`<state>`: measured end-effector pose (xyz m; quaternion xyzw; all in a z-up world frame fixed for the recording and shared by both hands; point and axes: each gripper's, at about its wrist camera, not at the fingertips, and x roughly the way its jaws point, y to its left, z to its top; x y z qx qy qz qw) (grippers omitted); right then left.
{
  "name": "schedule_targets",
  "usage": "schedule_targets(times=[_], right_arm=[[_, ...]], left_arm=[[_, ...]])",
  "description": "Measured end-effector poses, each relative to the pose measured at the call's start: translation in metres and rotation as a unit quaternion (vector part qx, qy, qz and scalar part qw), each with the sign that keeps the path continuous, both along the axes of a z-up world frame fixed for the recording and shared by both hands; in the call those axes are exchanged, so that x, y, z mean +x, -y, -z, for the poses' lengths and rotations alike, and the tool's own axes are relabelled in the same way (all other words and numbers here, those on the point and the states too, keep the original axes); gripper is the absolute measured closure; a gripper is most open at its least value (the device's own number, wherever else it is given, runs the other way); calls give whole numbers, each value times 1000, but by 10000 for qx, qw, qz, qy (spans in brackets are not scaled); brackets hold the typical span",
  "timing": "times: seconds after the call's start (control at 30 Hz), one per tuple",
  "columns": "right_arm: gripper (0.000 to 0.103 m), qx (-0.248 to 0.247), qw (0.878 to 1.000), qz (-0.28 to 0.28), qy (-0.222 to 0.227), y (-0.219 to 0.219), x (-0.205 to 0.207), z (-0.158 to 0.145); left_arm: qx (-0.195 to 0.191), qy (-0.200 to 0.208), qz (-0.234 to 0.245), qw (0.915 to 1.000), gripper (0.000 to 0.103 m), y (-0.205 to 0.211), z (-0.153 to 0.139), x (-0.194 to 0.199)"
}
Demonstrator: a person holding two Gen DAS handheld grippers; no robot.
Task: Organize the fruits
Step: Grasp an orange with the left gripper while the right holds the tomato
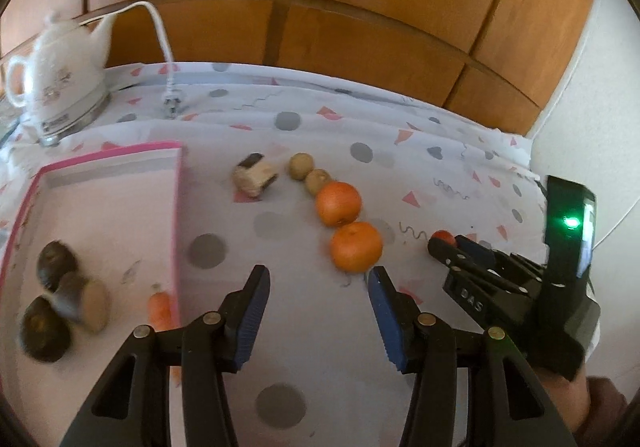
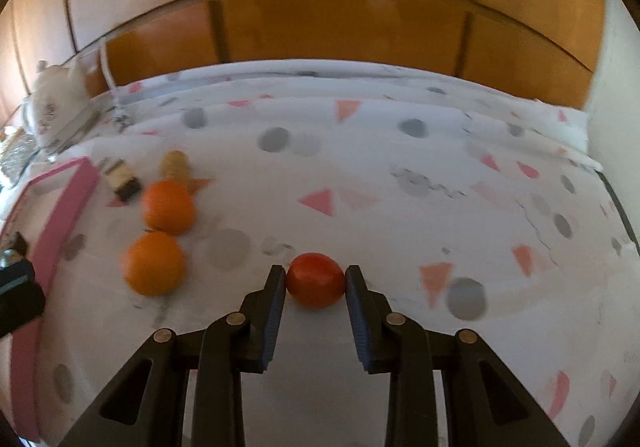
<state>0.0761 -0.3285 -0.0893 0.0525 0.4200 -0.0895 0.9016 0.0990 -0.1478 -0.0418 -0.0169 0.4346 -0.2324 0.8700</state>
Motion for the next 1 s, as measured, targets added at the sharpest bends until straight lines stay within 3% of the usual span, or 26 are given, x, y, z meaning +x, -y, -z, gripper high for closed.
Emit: schedule_targets(times=[0.4, 0.47, 0.57, 1.0], right_arm=[[72, 311, 9994, 57, 125, 14, -3, 2], [72, 335, 9993, 58, 135, 14, -4, 2], [72, 350, 9993, 53, 142, 13, -4, 2], [72, 370, 9992, 68, 99, 14, -3, 2]], left_arm=[[293, -337, 106, 9989, 46, 50, 31, 38], [382, -410, 95, 9984, 57, 54, 40, 43], [343, -306, 127, 9989, 64, 55, 39, 40], [489, -143, 163, 9986, 65, 18, 34, -8]])
